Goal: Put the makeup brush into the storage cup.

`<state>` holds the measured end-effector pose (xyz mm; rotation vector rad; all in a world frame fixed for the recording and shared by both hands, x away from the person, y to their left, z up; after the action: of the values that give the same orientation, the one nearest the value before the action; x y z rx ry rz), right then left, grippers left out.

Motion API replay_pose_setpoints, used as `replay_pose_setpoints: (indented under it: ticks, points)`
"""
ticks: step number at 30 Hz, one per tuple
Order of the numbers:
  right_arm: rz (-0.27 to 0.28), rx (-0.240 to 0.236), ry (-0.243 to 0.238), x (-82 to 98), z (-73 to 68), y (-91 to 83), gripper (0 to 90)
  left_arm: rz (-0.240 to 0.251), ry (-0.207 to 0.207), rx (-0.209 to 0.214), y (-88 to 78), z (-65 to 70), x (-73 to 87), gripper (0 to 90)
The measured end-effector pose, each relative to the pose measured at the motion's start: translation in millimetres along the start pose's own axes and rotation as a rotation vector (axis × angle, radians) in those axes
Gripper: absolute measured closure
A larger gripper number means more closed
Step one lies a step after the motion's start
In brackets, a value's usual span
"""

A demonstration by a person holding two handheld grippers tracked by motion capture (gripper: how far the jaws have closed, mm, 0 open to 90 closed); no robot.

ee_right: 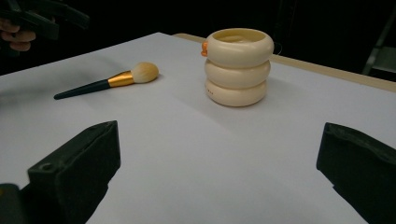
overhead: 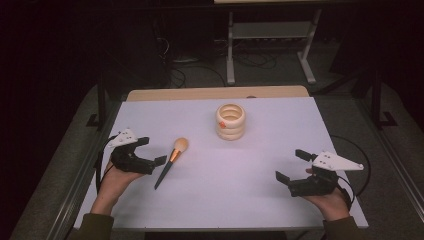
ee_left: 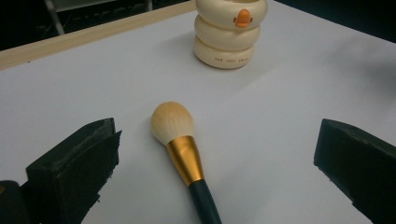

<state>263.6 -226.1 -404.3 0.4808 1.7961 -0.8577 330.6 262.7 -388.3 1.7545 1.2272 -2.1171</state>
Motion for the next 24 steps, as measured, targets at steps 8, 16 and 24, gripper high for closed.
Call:
replay_pose_setpoints:
  ticks: [8, 16, 24]
  points:
    - [-0.002, -0.001, -0.001, 0.1, -0.2, 0.8, 0.0, -0.047, -0.001, -0.013, 6.2, -3.2, -4.7, 0.0]
    - [0.001, 0.004, -0.001, -0.1, 0.8, 0.4, 0.0, -0.067, -0.004, -0.008, 11.0, -6.0, -6.8, 0.0]
    - [0.002, 0.004, -0.001, -0.4, 1.0, 0.7, 0.0, -0.081, -0.010, -0.017, 13.7, -8.5, -10.1, 0.0]
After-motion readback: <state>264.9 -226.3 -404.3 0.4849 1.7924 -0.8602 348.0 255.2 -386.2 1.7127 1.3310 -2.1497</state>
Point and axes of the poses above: each handheld gripper's, and its own axes: y roughly forward along the jaws, x roughly out of its underside, z roughly to its right, the point moved 2 cm from there along y, roughly forward along the jaws, and after that the axes turned 7 degrees about y, right-handed, at the moved point
